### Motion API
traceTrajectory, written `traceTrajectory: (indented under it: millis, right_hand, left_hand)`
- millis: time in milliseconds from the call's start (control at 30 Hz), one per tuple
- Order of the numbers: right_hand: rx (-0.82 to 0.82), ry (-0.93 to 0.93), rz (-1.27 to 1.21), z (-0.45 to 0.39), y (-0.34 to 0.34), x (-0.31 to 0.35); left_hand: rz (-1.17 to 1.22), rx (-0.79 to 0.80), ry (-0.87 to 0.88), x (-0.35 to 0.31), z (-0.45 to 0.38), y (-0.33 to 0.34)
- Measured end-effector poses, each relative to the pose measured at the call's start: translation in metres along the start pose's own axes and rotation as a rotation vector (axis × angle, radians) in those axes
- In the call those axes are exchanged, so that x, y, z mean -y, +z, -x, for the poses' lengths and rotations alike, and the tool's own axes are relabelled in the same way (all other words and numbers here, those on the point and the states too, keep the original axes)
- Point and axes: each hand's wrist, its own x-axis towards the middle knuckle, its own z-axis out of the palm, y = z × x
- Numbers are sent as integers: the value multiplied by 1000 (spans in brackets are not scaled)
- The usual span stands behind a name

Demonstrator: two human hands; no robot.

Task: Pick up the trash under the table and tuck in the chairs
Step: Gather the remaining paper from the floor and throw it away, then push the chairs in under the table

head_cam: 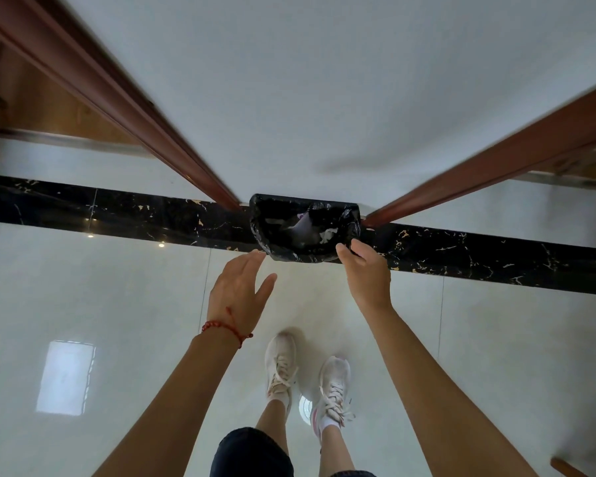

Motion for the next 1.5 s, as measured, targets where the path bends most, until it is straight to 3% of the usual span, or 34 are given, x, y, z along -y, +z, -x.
traceTrajectory:
  millis: [133, 267, 733, 1167, 1500]
  right_hand:
    - [-7, -305, 339, 26, -24, -2]
    - [-9, -460, 616, 56, -52, 6]
    - [-196, -598, 634, 171, -160, 39]
    - [-329, -557, 596, 239, -262, 32]
    - [-506, -269, 490, 293, -299, -6]
  left_hand:
    - [-27, 29, 13, -17, 12, -13]
    - [-75, 68, 29, -37, 29, -32]
    - [-70, -47, 149, -131, 110, -97]
    - [-184, -43, 344, -224, 162, -115]
    - [-269, 143, 654, -288, 168, -106]
